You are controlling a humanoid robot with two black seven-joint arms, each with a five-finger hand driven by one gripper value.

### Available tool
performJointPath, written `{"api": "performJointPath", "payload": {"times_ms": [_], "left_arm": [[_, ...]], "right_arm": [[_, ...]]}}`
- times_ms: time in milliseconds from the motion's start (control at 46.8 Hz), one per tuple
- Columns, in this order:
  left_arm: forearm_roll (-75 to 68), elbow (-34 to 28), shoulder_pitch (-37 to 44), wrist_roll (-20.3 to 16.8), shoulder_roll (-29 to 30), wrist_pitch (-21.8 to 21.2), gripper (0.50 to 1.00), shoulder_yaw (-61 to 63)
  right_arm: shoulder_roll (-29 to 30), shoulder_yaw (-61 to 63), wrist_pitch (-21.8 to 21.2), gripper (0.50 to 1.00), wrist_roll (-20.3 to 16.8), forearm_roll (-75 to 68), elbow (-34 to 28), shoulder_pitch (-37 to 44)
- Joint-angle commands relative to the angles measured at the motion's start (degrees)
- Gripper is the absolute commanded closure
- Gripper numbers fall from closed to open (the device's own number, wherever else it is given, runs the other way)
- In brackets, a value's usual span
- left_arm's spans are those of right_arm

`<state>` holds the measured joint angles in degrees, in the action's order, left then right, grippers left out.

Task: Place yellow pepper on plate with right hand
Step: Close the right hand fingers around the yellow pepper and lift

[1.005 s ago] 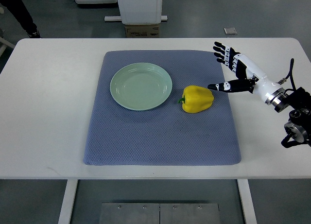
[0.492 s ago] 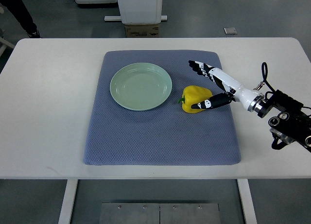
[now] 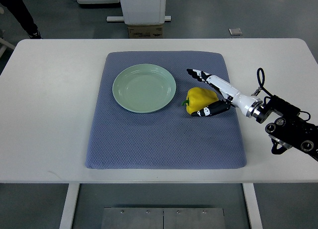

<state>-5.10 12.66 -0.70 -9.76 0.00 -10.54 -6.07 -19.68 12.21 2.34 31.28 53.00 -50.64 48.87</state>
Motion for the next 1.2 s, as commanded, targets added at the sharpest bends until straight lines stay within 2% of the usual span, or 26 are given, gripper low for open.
{"api": "performJointPath", "payload": {"times_ms": [0,107,299,470,556,620,727,941,1176], "left_arm": [[0.0,0.0,0.0,0.0,0.0,0.0,0.5,0.0],[0.0,0.0,0.0,0.0,0.0,0.0,0.5,0.0],[0.0,0.0,0.0,0.0,0.0,0.0,0.5,0.0],[0.0,0.0,0.0,0.0,0.0,0.0,0.5,0.0],[0.0,0.0,0.0,0.0,0.0,0.0,0.5,0.0],[0.0,0.0,0.0,0.0,0.0,0.0,0.5,0.0],[0.0,0.0,0.0,0.0,0.0,0.0,0.5,0.0],[0.0,0.0,0.0,0.0,0.0,0.0,0.5,0.0],[0.0,0.0,0.0,0.0,0.0,0.1,0.5,0.0]], "right_arm": [[0.5,-0.3,0.0,0.527,0.0,0.0,0.9,0.0],[1.0,-1.2,0.0,0.58,0.1,0.0,1.9,0.1],[2.1,-1.5,0.3,0.592,0.2,0.1,3.3,0.1],[3.1,-1.7,0.3,0.678,0.2,0.1,4.5,0.1],[3.2,-2.2,0.3,0.755,0.2,0.1,5.3,0.1],[3.2,-2.3,0.3,0.837,0.0,0.1,5.7,0.1],[3.2,-2.3,0.2,1.0,-0.1,0.1,6.0,0.3],[3.0,-1.9,0.1,1.0,-1.0,-0.6,6.0,2.4],[3.0,-1.0,-0.2,1.0,-3.2,-2.6,5.7,8.7]]}}
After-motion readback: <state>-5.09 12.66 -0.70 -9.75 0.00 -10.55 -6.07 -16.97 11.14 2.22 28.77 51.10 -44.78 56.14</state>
